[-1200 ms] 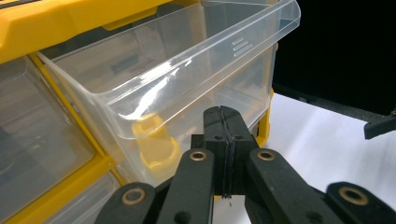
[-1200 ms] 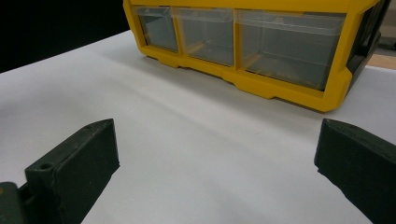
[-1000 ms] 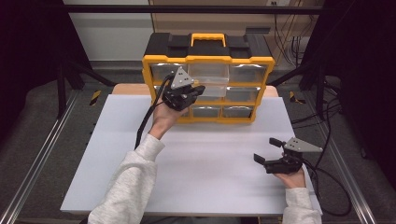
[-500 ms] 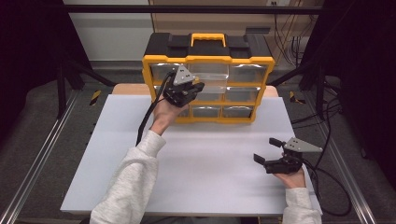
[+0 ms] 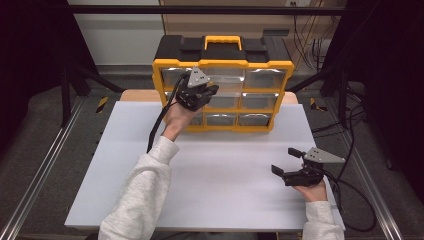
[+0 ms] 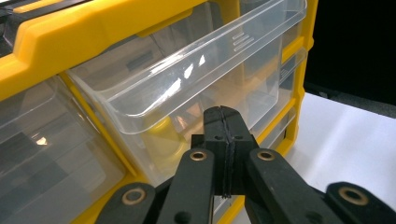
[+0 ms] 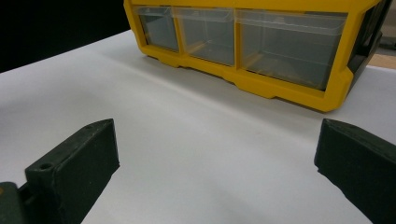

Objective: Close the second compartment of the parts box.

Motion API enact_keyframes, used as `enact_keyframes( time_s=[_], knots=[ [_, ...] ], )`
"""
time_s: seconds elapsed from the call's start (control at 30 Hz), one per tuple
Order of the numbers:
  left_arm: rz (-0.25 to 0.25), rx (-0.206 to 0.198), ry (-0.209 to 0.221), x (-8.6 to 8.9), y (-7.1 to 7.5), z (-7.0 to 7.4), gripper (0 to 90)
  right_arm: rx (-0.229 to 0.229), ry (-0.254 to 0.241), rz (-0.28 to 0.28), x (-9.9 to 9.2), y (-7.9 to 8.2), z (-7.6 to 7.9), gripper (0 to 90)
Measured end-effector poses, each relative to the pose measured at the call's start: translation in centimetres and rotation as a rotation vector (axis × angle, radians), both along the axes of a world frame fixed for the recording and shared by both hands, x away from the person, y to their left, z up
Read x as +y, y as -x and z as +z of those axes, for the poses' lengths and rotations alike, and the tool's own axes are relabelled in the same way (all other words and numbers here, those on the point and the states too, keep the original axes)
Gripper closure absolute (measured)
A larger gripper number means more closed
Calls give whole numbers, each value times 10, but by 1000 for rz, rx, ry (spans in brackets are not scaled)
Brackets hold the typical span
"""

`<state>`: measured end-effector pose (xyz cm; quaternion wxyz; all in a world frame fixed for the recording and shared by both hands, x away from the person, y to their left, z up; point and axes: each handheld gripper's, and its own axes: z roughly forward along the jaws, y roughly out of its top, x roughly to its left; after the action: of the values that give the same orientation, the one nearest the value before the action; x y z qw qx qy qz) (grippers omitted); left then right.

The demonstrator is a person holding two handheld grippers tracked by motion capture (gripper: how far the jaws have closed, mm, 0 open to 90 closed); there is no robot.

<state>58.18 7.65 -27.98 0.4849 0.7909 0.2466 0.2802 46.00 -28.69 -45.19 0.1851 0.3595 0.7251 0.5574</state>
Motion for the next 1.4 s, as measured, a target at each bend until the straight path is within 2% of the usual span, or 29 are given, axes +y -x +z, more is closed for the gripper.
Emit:
enact_keyframes(
  time_s=[0.27,0.53,0.7,0.8,1.4],
  knots=[
    [11,0,7,0,-5,0,900,2,1,2,0,0,0,3],
    [23,-3,-8,-2,-10,0,900,-2,-1,2,0,0,0,3],
    [31,-4,-3,-3,-12,0,900,0,-2,2,0,0,0,3],
    [34,-11,-16,-3,-13,0,900,1,-1,2,0,0,0,3],
    [66,-22,-15,-4,-24,-1,900,-3,-4,3,-1,0,1,3]
  ],
)
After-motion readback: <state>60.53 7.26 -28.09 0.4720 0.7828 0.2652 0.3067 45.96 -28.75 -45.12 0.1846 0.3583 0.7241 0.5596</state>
